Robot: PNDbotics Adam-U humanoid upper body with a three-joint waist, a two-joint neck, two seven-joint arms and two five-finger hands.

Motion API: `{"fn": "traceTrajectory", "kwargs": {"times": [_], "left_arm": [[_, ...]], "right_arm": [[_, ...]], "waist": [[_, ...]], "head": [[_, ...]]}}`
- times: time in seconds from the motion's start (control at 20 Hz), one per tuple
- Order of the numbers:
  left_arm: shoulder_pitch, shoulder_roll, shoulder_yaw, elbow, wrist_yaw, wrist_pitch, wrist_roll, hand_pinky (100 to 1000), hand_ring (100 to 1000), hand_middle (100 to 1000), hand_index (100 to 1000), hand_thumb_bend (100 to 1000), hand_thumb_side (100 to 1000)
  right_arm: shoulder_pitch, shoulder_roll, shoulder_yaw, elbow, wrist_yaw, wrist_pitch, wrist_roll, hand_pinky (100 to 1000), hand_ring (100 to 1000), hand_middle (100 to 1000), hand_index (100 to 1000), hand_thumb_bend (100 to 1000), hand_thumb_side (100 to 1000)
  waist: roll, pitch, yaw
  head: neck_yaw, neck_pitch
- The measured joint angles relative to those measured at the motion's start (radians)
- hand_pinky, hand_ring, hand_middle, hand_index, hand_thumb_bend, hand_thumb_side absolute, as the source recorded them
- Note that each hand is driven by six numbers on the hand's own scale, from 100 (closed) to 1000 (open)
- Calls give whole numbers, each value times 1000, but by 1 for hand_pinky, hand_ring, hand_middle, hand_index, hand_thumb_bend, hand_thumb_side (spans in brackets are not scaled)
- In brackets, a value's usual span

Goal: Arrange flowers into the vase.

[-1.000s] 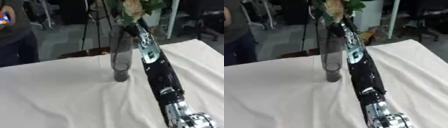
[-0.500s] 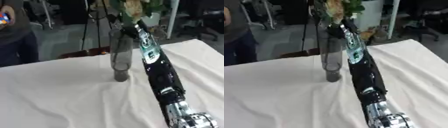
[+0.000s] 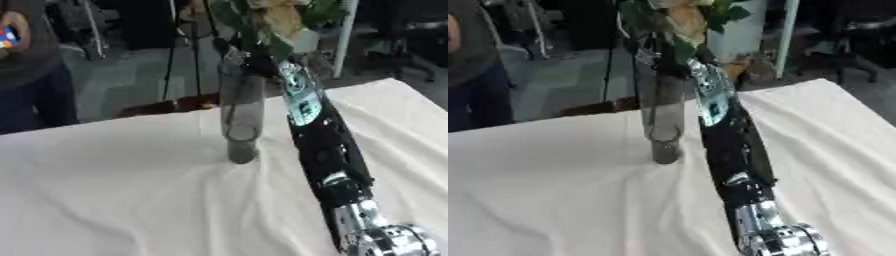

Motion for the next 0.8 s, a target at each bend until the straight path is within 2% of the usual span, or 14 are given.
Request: {"fn": "traceTrajectory", "kwargs": {"times": [0.8], "left_arm": [[2, 0, 0, 1, 0, 0, 0, 509, 691, 615, 718, 297, 812]], "right_arm": [[7, -26, -7, 3, 1, 16, 13, 645, 833, 429, 601, 619, 1000]], "waist": [[0, 0, -22]], "head": [[4, 0]]}}
